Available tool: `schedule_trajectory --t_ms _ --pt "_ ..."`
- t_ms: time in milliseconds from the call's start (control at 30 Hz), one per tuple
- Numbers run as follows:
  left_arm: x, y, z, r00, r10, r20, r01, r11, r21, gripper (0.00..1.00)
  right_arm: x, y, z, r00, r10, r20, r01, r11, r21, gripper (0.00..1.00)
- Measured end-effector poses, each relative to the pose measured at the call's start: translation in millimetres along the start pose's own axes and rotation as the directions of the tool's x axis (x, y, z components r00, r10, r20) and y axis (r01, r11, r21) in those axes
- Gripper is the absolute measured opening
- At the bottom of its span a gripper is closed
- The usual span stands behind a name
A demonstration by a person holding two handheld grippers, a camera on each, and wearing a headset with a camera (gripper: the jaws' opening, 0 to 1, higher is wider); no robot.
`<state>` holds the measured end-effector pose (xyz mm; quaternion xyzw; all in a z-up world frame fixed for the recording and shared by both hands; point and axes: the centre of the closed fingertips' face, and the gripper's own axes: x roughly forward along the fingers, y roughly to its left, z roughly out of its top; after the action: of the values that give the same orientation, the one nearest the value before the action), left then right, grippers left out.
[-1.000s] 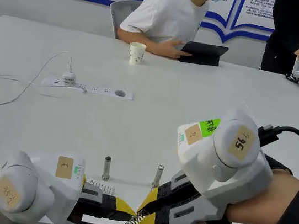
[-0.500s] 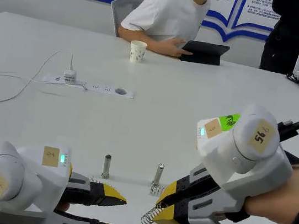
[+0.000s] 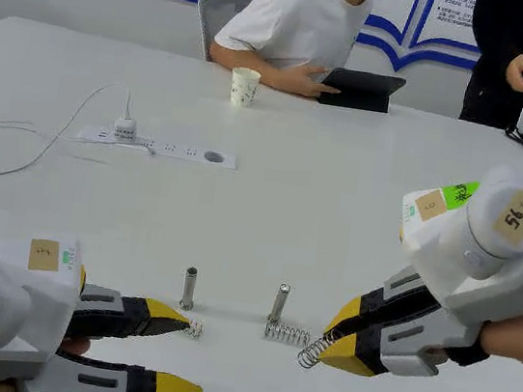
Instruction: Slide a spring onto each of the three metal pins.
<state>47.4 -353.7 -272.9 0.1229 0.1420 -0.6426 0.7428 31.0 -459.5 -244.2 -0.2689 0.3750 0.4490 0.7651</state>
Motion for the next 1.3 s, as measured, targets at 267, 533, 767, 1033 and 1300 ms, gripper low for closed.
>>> schedule_trajectory --t_ms 267,533,767,1033,1300 --pt "-6.9 7.6 -2.2 0.9991 0.041 0.008 -0.041 0.999 -0.024 0.43 -12.1 -17.9 -13.2 0.9987 -0.039 -0.034 0.039 0.999 0.016 0.12" --pt "-10.3 10.2 -3.9 0.9981 0.061 0.009 -0.060 0.997 -0.038 0.45 -19.0 -34.1 -22.2 0.9955 -0.068 -0.066 0.070 0.997 0.033 0.12" --pt "-12.2 10.4 -5.5 0.9977 0.067 0.008 -0.067 0.997 -0.044 0.45 -21.4 -50.4 -27.9 0.9916 -0.081 -0.100 0.085 0.996 0.034 0.12" --pt "-14.0 12.9 -6.9 0.9968 0.079 0.015 -0.078 0.995 -0.056 0.45 -27.8 -69.1 -35.9 0.9857 -0.100 -0.136 0.107 0.993 0.045 0.12" --pt "-14.3 14.2 -7.8 0.9961 0.086 0.020 -0.084 0.994 -0.069 0.45 -30.5 -81.9 -42.7 0.9805 -0.111 -0.162 0.121 0.991 0.057 0.12"
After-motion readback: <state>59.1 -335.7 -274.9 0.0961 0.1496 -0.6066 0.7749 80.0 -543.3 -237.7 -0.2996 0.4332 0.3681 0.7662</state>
